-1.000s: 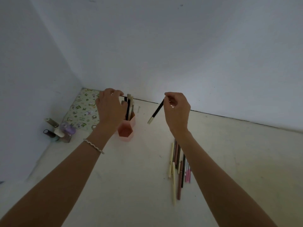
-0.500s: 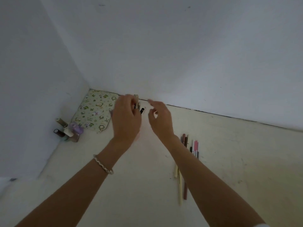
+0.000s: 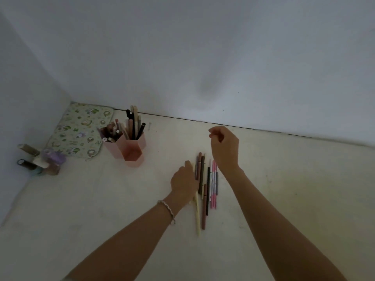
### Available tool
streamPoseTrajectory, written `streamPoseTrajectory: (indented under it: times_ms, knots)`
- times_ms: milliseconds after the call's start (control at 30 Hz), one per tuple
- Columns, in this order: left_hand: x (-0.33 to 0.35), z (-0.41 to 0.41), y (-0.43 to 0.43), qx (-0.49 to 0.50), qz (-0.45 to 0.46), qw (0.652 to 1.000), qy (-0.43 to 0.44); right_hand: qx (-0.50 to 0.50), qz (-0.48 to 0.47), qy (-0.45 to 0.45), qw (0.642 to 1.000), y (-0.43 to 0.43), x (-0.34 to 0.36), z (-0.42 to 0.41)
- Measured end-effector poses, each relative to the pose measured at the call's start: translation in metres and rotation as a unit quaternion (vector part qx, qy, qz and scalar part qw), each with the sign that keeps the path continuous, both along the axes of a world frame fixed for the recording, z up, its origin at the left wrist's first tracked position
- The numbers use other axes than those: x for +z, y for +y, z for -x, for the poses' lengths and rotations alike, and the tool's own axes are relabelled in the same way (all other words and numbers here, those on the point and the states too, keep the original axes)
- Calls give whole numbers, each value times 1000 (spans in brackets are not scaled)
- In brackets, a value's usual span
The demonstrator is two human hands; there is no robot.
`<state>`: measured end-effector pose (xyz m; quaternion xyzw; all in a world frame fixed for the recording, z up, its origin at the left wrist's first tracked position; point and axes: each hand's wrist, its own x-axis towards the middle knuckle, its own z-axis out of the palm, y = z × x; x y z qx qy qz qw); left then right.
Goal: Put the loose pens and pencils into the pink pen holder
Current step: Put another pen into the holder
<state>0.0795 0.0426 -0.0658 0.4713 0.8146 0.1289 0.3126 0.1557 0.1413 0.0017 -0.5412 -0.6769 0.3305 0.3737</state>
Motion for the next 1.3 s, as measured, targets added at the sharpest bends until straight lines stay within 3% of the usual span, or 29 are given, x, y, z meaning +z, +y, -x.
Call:
streamPoseTrajectory:
  times_ms: [133, 267, 567, 833, 933, 1100, 1200, 1300]
  knots:
    - [4, 19, 2, 70, -61, 994, -61, 53, 32, -62, 996, -9, -8, -8]
    - [13, 41, 3, 89, -113, 988, -60, 101, 67, -139, 983, -22, -15, -10]
    - [27, 48, -17, 89, -132, 985, -64, 173, 142, -347, 911, -71, -28, -17]
    - [32, 52, -41, 88, -160, 981, -68, 181, 102, -448, 869, -119, -54, -19]
    - [41, 60, -46, 96, -196, 972, -83, 166, 112, -392, 898, -122, -46, -8]
    - [84, 104, -38, 152, -371, 913, -74, 70, 81, -129, 986, -90, 3, 22]
    - [110, 145, -27, 196, -441, 876, -22, 43, 23, 17, 999, -71, 29, 46]
    - [117, 180, -20, 223, -441, 869, 17, 40, -21, 80, 996, -58, 40, 70]
